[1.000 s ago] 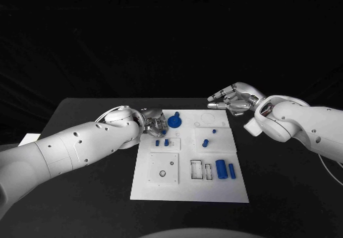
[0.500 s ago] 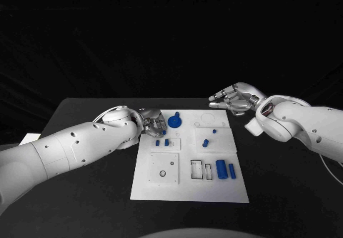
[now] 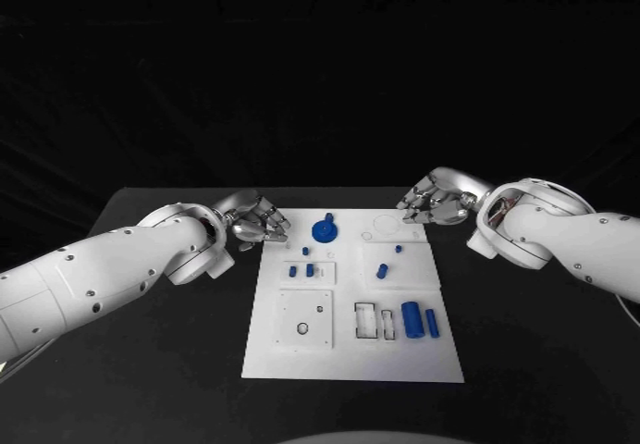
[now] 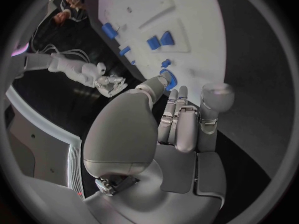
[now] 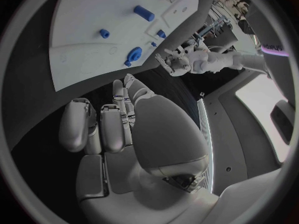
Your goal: Assemble the parts on the task board
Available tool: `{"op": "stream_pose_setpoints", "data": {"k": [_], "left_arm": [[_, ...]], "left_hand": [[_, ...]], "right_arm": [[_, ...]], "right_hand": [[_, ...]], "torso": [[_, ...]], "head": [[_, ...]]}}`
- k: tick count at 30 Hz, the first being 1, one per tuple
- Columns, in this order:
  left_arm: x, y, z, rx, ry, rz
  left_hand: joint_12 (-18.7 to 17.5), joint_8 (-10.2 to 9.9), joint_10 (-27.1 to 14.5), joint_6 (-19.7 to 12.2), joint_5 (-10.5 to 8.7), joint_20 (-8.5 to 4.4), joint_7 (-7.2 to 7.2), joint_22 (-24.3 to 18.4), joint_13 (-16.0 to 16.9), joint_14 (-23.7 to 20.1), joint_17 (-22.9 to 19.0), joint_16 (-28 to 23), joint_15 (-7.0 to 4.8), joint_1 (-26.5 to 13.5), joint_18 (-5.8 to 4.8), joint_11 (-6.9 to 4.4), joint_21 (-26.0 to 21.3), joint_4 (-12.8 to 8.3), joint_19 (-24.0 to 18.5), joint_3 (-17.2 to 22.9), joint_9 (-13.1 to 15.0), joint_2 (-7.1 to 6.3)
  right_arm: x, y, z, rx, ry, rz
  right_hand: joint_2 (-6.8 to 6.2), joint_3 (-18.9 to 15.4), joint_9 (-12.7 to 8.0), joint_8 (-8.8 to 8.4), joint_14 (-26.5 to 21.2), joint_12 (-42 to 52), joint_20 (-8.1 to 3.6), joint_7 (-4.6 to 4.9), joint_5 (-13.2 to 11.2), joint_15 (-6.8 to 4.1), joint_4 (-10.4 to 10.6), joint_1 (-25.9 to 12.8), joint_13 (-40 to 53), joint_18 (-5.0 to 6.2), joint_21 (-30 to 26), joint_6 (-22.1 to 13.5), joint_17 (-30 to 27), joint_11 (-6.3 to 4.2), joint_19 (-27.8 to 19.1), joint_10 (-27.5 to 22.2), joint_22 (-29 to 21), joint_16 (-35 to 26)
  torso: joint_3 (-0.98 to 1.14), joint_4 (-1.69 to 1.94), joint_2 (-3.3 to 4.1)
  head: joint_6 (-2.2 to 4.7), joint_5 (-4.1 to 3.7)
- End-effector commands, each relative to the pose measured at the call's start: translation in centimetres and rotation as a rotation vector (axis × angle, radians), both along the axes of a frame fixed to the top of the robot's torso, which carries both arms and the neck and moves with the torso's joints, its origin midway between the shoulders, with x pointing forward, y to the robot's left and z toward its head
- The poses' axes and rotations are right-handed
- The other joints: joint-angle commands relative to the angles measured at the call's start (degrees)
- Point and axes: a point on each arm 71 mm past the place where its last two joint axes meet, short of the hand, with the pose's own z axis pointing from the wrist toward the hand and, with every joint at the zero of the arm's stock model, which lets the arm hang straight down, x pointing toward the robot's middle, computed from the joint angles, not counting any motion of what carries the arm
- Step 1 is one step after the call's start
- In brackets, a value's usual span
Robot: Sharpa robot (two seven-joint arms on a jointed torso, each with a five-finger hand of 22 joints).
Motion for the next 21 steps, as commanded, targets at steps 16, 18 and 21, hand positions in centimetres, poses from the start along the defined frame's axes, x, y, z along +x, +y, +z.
{"op": "stream_pose_setpoints", "data": {"k": [16, 18, 21], "left_arm": [[-2.7, 2.0, 1.7, -0.993, 0.246, 0.281], [-2.9, 2.0, 1.8, -1.002, 0.248, 0.282], [-3.0, 2.1, 1.8, -1.011, 0.249, 0.283]], "left_hand": [[7.4, 1.6, 1.3, 2.2, 0.42, -0.19, -0.49, -13.6, 2.5, -5.7, -16.0, -7.6, -0.60, -0.9, 2.93, -0.99, -16.2, 0.3, -8.1, 0.1, -0.5, 1.01], [7.5, 1.6, 1.3, 2.2, 0.41, -0.18, -0.48, -13.7, 2.5, -5.8, -16.1, -7.6, -0.59, -0.9, 2.95, -0.98, -16.4, 0.3, -8.1, 0.0, -0.5, 0.99], [7.6, 1.6, 1.2, 2.2, 0.41, -0.17, -0.47, -13.9, 2.6, -5.8, -16.2, -7.7, -0.57, -1.0, 2.98, -0.96, -16.6, 0.3, -8.2, 0.0, -0.5, 0.96]], "right_arm": [[-1.3, 3.2, -2.3, -0.579, -0.160, 0.108], [-1.5, 3.5, -2.7, -0.587, -0.153, 0.120], [-1.6, 3.9, -3.1, -0.590, -0.147, 0.134]], "right_hand": [[-4.11, 6.2, -0.4, -0.92, 2.4, -4.3, 0.09, -0.58, -2.3, 0.19, 0.3, -3.0, -9.2, 0.32, 0.0, 0.9, -0.5, 0.01, 0.3, 1.8, -0.3, 0.3], [-4.24, 6.5, -0.4, -0.91, 2.4, -4.5, 0.07, -0.62, -2.3, 0.15, 0.3, -3.1, -9.7, 0.33, 0.0, 0.9, -0.6, 0.01, 0.3, 1.6, -0.3, 0.2], [-4.32, 6.9, -0.4, -0.89, 2.4, -4.7, 0.03, -0.66, -2.3, 0.07, 0.3, -3.2, -10.3, 0.34, -0.1, 0.9, -0.7, -0.01, 0.3, 1.5, -0.4, 0.2]], "torso": [[-0.32, 0.03, 0.05], [-0.31, -0.09, 0.08], [-0.27, -0.10, 0.11]], "head": [[0.65, -2.20], [0.63, -2.07], [0.59, -2.15]]}}
